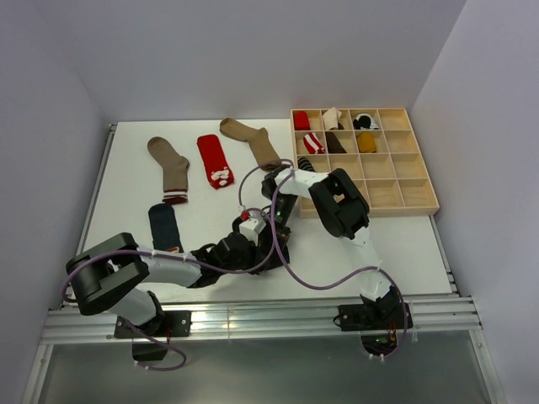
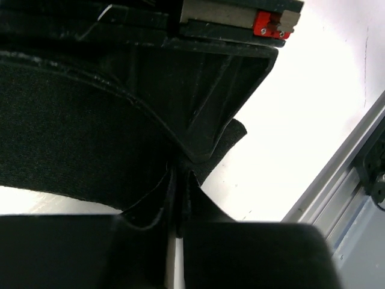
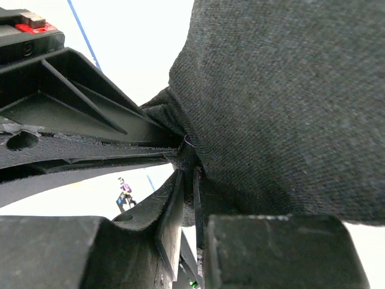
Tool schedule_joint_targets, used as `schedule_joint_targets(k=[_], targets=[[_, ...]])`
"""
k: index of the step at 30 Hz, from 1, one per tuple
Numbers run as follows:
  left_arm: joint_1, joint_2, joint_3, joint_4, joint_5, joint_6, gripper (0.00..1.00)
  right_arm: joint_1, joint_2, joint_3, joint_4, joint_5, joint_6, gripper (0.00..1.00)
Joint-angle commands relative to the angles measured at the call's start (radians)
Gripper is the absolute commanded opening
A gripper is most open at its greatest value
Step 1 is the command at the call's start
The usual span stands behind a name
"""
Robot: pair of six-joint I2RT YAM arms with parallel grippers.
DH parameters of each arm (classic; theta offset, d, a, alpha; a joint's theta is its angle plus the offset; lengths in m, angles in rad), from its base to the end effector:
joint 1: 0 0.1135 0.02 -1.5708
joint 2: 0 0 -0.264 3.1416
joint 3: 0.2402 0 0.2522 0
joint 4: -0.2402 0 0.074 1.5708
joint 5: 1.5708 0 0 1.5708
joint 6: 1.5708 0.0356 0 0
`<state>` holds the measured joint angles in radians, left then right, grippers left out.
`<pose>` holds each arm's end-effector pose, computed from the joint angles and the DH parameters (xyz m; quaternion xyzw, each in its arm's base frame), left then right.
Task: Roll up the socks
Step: Roll the sock at the center of the board.
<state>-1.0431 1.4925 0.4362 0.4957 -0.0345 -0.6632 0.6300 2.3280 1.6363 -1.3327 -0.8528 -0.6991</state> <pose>0.1345 -0.2283 0.1347 0.1570 0.8608 -0.3546 0.3295 0.2958 0.2488 0.1078 0.4739 -0.7557 -0.4098 0.1907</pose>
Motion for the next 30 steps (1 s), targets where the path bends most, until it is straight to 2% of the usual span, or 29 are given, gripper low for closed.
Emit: schedule_joint_targets(k=[1, 3, 18, 23, 30], targets=[[-0.009, 0.034, -0.027, -0.042, -0.018, -0.041, 0.03, -0.019, -0.005, 0.023, 0.064, -0.005, 0.015, 0.17], [-0.009, 0.037, -0.031, -0.040, -0.016, -0.049, 0.00, -0.035, -0.027, 0.020, 0.092, -0.012, 0.038, 0.19], [-0.009, 0.041, -0.045, -0.028, 0.001, -0.056, 0.00, -0.111, -0.071, -0.009, 0.227, -0.003, 0.179, 0.22], [-0.009, 0.052, -0.039, -0.032, 0.004, -0.053, 0.00, -0.108, -0.090, -0.038, 0.257, 0.079, 0.200, 0.22], [-0.009, 0.023, -0.040, -0.048, 0.011, -0.072, 0.00, -0.105, -0.166, -0.145, 0.403, 0.250, 0.285, 0.19]])
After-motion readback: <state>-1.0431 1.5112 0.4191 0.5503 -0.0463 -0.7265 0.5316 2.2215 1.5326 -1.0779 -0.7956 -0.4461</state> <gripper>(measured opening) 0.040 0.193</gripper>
